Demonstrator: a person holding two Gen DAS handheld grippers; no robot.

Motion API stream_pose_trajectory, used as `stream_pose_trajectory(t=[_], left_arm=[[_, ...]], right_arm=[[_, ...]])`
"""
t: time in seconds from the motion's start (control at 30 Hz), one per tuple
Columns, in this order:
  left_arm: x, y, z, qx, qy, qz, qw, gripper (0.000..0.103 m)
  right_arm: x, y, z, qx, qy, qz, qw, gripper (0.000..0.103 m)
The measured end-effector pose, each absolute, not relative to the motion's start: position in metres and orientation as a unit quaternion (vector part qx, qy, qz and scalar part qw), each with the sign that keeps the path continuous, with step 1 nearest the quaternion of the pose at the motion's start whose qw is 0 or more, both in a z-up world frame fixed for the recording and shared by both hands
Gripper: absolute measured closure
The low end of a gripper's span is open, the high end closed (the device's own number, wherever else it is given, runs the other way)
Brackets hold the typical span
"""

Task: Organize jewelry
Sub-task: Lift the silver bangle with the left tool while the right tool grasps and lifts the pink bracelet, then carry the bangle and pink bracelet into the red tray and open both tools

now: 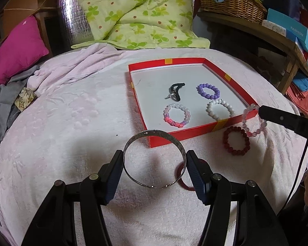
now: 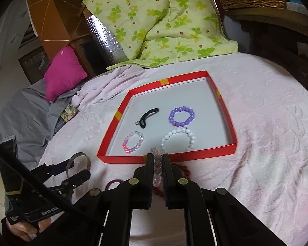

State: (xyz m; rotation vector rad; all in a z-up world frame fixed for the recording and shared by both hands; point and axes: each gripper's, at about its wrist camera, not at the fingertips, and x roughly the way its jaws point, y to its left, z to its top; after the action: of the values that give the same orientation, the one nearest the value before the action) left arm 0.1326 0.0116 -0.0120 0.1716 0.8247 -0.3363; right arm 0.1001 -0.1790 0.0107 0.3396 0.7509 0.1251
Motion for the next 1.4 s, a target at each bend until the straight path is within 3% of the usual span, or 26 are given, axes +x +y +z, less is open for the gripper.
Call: stream_pose_trajectory(t=[0.67,1.4], left_arm=[[0.132,0.023,-0.008,0.069,0.396,-0.152,0.903,0.040],[0.129,-0.002,0.010,0.041,0.337,-0.184,0.922,0.040]], right_arm=[[0.108,-0.152,0.009,0.176,0.362,0.066,0.913,0.095],[0.091,-0.205,0.019,0.203,0.332,0.019,0.921,0.095]])
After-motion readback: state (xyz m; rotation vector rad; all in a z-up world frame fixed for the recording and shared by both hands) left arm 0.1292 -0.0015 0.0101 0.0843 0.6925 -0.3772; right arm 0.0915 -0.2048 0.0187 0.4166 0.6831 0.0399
